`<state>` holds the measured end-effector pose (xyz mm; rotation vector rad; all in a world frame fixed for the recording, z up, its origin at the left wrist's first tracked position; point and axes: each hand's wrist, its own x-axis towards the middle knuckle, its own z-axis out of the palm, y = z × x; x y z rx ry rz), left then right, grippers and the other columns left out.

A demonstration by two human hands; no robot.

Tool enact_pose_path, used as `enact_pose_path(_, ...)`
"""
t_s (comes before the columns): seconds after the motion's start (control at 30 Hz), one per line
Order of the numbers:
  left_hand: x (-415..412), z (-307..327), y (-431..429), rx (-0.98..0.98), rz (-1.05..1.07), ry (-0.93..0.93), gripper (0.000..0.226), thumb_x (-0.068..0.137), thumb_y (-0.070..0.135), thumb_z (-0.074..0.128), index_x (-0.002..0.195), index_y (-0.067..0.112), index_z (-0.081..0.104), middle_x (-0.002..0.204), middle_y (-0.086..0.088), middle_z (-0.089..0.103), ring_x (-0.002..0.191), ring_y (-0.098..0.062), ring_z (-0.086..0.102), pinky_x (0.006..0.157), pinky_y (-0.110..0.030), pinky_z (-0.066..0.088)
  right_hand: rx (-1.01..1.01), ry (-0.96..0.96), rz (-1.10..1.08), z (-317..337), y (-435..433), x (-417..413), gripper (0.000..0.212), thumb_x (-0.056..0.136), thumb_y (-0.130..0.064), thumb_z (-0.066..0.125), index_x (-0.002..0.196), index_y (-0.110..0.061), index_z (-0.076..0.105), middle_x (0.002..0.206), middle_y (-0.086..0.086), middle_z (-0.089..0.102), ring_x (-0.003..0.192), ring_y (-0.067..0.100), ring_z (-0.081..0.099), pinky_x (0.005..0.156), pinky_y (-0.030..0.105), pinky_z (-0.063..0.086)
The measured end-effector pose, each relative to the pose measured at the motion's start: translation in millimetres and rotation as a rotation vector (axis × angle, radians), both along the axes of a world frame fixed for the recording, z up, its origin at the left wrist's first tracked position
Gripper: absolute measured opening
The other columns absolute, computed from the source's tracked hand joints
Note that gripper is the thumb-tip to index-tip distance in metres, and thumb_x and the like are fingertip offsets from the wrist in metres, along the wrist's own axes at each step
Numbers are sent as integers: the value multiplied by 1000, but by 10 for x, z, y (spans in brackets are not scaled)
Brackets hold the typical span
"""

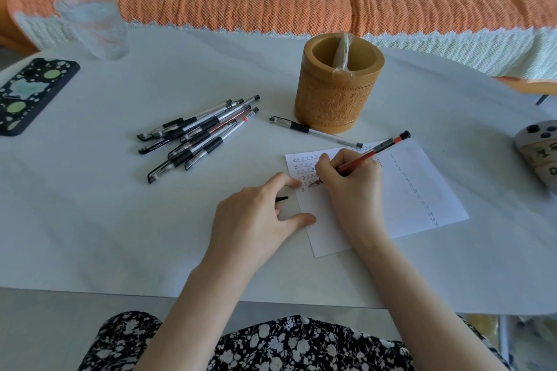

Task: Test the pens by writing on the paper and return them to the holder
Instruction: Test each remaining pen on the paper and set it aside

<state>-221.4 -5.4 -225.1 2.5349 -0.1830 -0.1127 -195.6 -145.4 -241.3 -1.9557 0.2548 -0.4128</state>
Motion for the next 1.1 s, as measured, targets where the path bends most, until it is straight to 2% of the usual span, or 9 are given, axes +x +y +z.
enact_pose_path(0.1, -2, -2, 0, 5, 1, -3, 47, 68, 63, 66, 109, 46, 51, 61, 14, 50, 83, -5, 58, 68, -22, 40, 0, 1, 8, -5, -3, 4, 38, 79, -8, 59, 53, -9, 31, 46, -8, 23, 51, 9, 21, 46, 21, 18)
enact_pose_path(0.2, 0, -4, 0, 7, 2, -6, 48, 68, 64, 66, 110, 46, 51, 64, 14, 52, 84, -5, 59, 70, -22, 42, -1, 7, 13, -5, -2, 2, 38, 77, -6, 58, 52, -13, 31, 47, -8, 22, 52, 9, 21, 45, 20, 18)
enact_pose_path(0.4, 1, -3, 1, 5, -1, -12, 47, 68, 63, 66, 110, 46, 51, 66, 15, 52, 84, -4, 59, 69, -22, 41, 5, -5, 1, 6, -9, -5, 37, 80, -9, 59, 57, 4, 33, 52, 2, 27, 52, 10, 23, 46, 21, 19)
enact_pose_path(0.53, 4, -4, 0, 6, -3, -9, 48, 68, 63, 66, 110, 46, 51, 66, 15, 52, 84, -4, 60, 68, -22, 41, 0, 0, 1, 6, 1, -8, 37, 81, -9, 59, 57, 3, 33, 51, 1, 27, 51, 9, 23, 45, 21, 19)
enact_pose_path(0.67, 4, -9, 1, 0, -4, -3, 47, 68, 63, 66, 109, 46, 51, 64, 14, 52, 87, -5, 60, 71, -23, 43, -11, 2, -11, -1, -7, 1, 38, 81, -9, 58, 53, -8, 32, 46, -7, 24, 49, 9, 22, 44, 19, 19)
enact_pose_path(0.87, 6, -9, -2, -1, 0, -7, 47, 68, 63, 67, 108, 46, 52, 63, 12, 52, 86, -5, 60, 69, -23, 42, -12, -2, 4, -5, -5, 9, 37, 83, -12, 59, 60, 9, 40, 52, 7, 33, 51, 9, 27, 46, 20, 22)
enact_pose_path(1.1, 3, -3, -3, 7, 0, -7, 48, 68, 63, 66, 109, 45, 51, 62, 13, 50, 85, -5, 59, 68, -22, 40, -7, 7, 18, 7, 3, 2, 35, 80, -8, 58, 57, 5, 35, 50, 3, 28, 51, 10, 24, 45, 21, 19)
